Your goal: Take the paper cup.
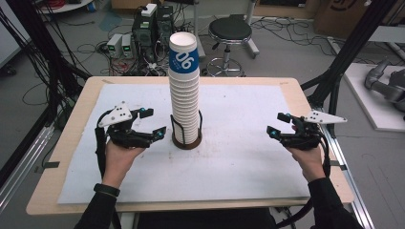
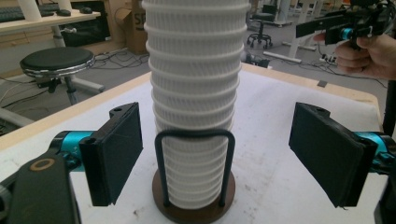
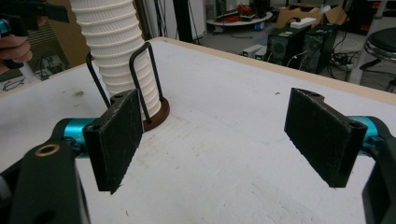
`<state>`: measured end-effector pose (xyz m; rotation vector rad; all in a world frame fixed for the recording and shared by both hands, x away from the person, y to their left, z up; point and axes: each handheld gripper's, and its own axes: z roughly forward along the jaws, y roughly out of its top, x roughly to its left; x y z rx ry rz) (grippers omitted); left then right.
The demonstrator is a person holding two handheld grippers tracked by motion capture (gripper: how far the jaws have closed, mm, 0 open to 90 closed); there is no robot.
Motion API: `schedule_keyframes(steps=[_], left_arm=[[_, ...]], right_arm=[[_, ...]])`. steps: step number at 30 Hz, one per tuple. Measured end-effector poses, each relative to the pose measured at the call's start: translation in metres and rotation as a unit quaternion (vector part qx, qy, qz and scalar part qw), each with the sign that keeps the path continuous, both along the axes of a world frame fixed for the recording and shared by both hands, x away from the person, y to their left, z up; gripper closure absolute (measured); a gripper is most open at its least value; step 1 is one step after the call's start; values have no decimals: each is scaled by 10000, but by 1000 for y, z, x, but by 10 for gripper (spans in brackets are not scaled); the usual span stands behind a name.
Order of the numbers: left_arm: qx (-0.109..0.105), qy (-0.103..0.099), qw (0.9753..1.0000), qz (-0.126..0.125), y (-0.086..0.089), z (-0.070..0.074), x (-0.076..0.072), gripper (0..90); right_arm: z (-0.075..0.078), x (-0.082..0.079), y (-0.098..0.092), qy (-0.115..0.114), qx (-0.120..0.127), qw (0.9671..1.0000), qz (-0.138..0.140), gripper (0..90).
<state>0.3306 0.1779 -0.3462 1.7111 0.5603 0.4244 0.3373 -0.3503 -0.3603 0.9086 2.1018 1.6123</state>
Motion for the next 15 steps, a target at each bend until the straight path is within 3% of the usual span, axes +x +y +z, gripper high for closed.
schedule_keyframes(steps=[8,15], left_arm=[[-151,100,9998,18,-6,9,8,150],[-302,9,9995,39,-13,22,16,150]], right_arm=[[1,0,0,11,16,10000,-2,196],[0,1,2,15,-40,10000,15,196]])
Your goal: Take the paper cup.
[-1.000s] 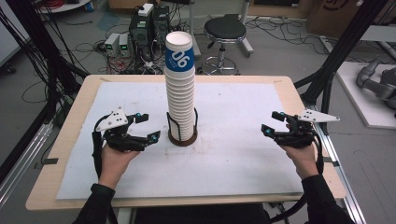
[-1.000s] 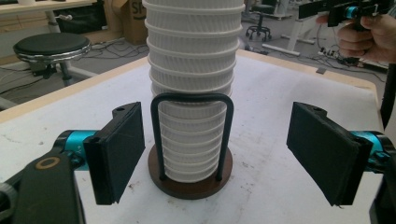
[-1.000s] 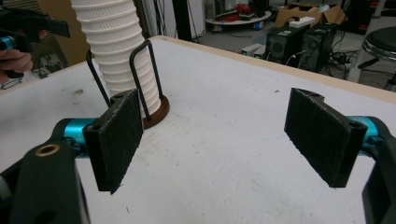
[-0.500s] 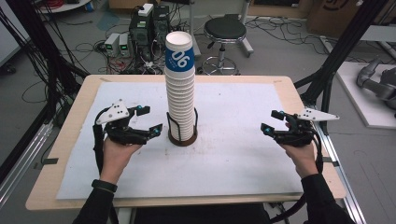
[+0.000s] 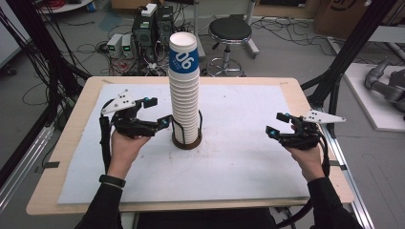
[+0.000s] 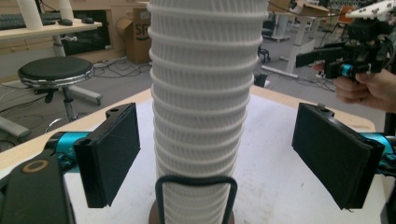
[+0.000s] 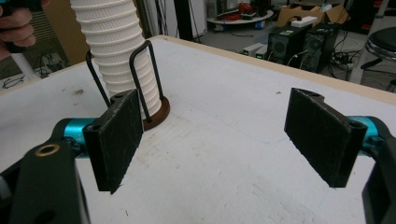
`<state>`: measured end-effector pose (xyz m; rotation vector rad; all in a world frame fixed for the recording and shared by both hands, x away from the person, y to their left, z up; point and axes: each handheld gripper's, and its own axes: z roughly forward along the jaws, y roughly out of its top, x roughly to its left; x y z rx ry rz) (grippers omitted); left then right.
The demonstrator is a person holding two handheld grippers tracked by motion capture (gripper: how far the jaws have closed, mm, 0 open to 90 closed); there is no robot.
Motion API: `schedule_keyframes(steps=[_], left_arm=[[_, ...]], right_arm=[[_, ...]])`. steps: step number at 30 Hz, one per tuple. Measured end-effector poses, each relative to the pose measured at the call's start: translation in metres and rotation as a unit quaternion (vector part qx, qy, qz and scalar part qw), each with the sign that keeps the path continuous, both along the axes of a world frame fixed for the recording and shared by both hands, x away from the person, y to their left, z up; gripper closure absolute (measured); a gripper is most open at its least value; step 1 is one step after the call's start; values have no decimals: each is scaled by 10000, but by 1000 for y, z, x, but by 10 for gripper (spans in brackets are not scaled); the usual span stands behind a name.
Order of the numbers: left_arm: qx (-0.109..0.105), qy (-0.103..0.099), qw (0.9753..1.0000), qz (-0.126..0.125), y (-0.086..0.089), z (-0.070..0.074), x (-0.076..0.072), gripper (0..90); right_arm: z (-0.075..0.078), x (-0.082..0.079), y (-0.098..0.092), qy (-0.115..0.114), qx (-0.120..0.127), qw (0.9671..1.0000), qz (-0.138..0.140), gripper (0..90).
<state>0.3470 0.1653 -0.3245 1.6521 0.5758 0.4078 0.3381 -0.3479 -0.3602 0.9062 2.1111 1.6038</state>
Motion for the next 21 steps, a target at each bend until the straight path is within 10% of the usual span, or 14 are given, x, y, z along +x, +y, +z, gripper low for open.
schedule_keyframes(steps=[21], left_arm=[[-55,-31,10000,-12,-9,15,13,115]], right_arm=[[3,-1,1,-23,24,10000,17,196]])
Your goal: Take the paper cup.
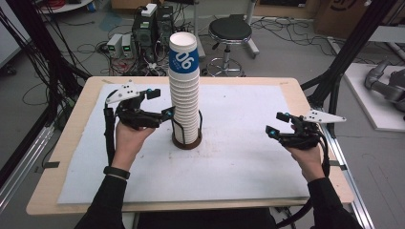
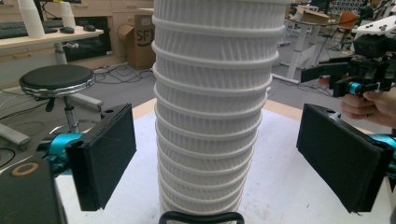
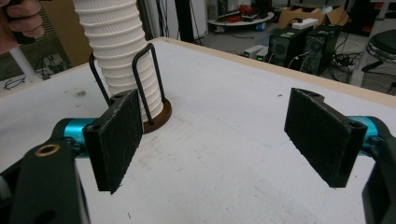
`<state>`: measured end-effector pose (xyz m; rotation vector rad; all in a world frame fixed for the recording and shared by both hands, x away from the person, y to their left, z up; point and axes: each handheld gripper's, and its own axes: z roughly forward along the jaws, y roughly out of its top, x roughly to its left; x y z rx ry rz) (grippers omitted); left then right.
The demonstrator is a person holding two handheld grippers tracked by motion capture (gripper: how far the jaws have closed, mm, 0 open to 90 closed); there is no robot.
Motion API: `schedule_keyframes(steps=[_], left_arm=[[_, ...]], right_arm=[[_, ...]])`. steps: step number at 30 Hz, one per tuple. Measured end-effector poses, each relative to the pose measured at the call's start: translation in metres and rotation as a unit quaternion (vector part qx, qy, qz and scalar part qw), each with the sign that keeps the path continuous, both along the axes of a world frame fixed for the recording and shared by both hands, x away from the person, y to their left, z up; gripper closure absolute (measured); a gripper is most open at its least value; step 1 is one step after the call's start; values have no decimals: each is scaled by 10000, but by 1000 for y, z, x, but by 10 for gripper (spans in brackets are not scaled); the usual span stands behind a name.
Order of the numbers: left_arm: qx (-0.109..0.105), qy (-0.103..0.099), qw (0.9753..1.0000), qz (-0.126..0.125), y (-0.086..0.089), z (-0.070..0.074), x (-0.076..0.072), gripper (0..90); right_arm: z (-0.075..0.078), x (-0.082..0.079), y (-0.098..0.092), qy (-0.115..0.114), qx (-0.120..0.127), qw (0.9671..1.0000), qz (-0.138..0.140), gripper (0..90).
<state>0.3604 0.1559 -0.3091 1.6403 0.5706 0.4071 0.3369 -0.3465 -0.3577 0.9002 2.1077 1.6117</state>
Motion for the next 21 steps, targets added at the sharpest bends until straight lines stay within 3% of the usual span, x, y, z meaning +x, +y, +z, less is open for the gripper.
schedule_keyframes(steps=[9,21], left_arm=[[-91,-108,9999,-61,-7,12,6,100],[111,-191,9996,-148,-25,43,19,79]], right_arm=[[0,1,0,-3,-16,10000,15,196],[0,1,0,12,-3,10000,37,196]])
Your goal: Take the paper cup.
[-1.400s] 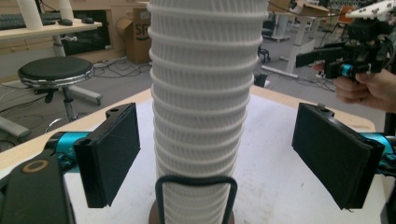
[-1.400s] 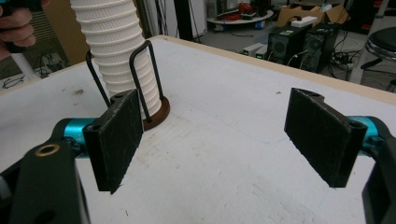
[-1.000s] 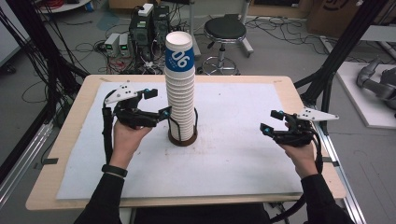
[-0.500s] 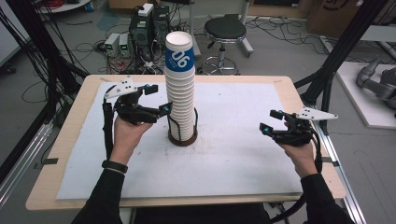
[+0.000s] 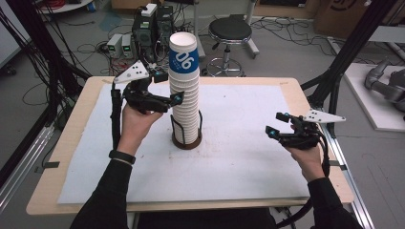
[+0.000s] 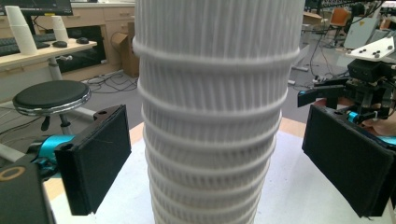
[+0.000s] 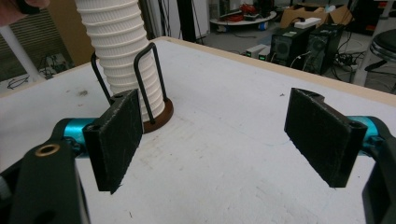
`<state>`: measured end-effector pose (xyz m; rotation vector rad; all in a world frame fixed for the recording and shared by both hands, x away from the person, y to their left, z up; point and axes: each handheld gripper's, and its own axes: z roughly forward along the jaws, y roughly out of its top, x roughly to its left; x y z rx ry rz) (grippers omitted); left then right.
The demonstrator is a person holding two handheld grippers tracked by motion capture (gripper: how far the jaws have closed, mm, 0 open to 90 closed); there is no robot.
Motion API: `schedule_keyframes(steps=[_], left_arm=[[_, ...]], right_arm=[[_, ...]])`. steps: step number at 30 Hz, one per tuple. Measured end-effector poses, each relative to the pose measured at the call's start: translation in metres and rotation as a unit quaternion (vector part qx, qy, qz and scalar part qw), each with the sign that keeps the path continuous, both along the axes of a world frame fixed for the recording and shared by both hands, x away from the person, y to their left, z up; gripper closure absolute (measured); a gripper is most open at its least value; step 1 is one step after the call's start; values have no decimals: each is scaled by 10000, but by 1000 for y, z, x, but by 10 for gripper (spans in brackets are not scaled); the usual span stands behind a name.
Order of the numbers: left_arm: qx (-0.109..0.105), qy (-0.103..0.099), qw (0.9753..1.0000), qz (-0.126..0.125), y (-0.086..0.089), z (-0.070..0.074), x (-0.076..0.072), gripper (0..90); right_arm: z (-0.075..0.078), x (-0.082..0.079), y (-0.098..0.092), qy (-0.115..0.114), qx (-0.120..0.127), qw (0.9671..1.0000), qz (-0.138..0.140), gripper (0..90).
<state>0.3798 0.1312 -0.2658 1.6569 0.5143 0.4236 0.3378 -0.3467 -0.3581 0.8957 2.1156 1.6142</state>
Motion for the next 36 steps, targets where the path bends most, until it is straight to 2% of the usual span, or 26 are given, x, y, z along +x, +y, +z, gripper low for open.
schedule_keyframes(steps=[8,14,18,24,28,36], left_arm=[[-52,67,9999,-83,-5,6,8,75],[4,94,9999,-108,-10,7,13,75],[-98,128,9996,-218,-12,6,18,75],[-50,131,9995,-289,-14,5,21,84],[-56,146,9994,-320,-13,4,23,116],[-75,157,9993,-346,-12,4,23,119]], right_arm=[[0,0,0,-15,8,10000,23,196],[0,0,1,11,5,10000,30,196],[0,0,1,6,2,10000,52,196],[0,0,2,8,12,10000,77,196],[1,1,3,7,41,9999,157,195],[9,2,8,20,119,9994,324,196]])
